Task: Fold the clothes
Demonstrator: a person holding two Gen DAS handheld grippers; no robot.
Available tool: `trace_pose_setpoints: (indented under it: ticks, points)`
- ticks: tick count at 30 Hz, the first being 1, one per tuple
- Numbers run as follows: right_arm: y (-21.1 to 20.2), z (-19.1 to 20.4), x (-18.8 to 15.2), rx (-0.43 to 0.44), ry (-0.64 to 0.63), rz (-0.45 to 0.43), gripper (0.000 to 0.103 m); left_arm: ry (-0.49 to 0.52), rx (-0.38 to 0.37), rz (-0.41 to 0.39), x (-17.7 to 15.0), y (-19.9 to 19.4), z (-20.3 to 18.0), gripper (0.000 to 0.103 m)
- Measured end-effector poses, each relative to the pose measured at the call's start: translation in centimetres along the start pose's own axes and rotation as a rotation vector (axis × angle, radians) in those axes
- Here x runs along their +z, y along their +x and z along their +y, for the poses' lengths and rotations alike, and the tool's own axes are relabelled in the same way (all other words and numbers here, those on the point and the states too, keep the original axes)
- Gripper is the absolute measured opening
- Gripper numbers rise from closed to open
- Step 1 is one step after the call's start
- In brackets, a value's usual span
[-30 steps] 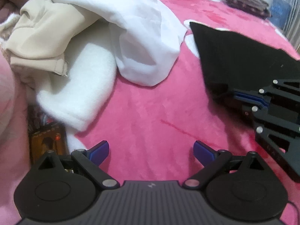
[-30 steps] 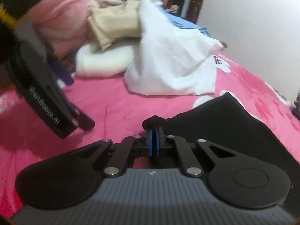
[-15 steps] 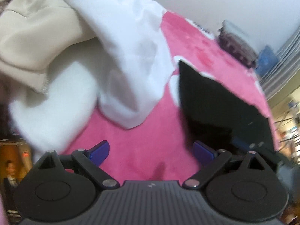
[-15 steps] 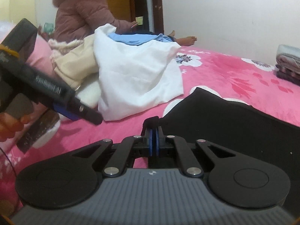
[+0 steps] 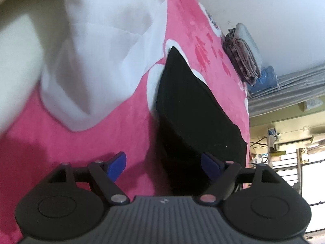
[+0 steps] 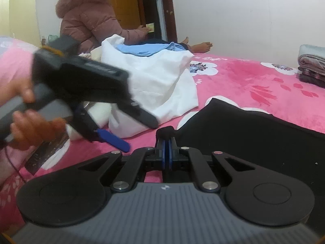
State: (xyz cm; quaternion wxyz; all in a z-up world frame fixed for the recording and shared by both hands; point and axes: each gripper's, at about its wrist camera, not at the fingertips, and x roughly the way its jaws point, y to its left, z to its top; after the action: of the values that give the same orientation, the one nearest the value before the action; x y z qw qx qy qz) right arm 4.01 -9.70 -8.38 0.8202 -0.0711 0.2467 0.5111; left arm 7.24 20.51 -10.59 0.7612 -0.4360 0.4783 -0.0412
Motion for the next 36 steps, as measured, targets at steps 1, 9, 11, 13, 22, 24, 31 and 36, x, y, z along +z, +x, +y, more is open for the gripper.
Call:
trace_pose_setpoints:
  ticks: [1,9,11,13,22,24,31,36]
  points:
    - [0.0,0.1,0.0,0.002,-0.006,0.002,0.002,0.001,-0.017,0.009,0.5,0.4,0.1,0.081]
    - [-0.1,1.4,-0.2,0.019,-0.058,0.005,0.002,0.075,0.017,0.038,4.0,4.0,-0.8,0.081]
    - [-0.1,1.6,-0.2,0.021,-0.065,0.004,0.002,0.119,0.030,0.028,4.7,4.6,-1.4,0.080]
    - [-0.1,1.8,-0.2,0.021,-0.075,0.003,0.002,0.166,0.049,0.017,5.2,5.1,-2.2,0.075]
    - [0.0,1.6,-0.3,0.023,-0.068,-0.002,0.002,0.275,0.095,-0.033,7.6,7.1,-4.0,0.045]
    - [0.0,1.6,-0.3,0.025,-0.065,-0.002,0.002,0.296,0.113,-0.043,8.1,7.6,-4.5,0.040]
    - [0.0,1.6,-0.2,0.032,-0.059,-0.007,0.002,0.344,0.143,-0.072,9.1,9.5,-5.8,0.026]
    - [-0.1,1.5,-0.2,0.035,-0.046,-0.011,0.002,0.329,0.141,-0.079,9.8,10.2,-5.9,0.018]
